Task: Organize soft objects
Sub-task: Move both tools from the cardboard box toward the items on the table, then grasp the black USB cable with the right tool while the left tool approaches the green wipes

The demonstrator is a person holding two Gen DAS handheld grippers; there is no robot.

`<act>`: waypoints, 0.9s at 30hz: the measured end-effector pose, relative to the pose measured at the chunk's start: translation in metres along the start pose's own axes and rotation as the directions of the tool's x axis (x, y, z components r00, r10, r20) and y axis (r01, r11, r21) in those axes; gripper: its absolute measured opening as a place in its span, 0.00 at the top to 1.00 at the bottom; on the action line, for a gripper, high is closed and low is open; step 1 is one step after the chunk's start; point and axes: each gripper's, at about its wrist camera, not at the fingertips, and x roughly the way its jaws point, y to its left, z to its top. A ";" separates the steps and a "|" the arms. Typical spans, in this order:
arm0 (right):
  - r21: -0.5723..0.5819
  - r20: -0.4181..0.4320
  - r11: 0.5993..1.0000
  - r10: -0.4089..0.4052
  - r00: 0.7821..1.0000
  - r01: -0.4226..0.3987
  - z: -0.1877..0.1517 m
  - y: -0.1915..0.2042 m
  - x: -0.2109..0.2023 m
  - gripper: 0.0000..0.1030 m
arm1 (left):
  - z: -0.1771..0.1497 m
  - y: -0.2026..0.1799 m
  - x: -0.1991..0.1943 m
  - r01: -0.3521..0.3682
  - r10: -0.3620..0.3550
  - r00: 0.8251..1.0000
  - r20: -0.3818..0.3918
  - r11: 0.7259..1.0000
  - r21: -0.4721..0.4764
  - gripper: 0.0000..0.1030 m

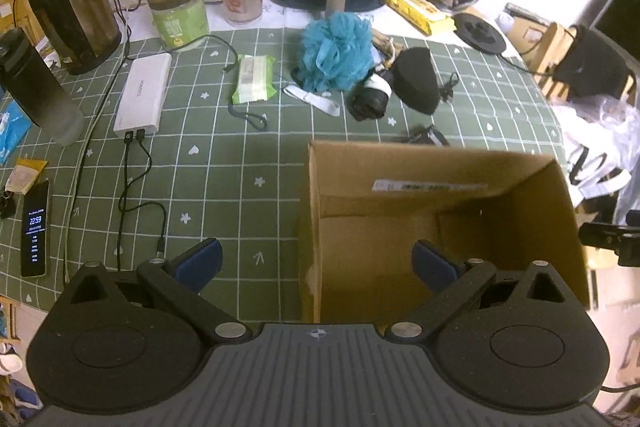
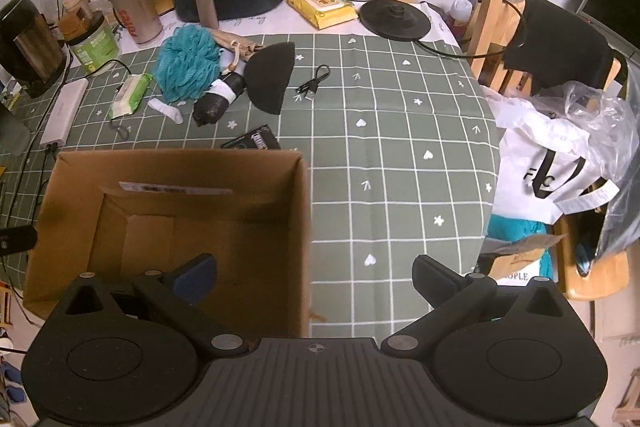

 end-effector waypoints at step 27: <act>0.017 0.111 0.996 0.080 0.991 -0.083 0.086 -0.084 0.073 0.00 | 0.032 0.012 0.015 -0.021 0.027 0.996 0.086 0.997 -0.076 0.00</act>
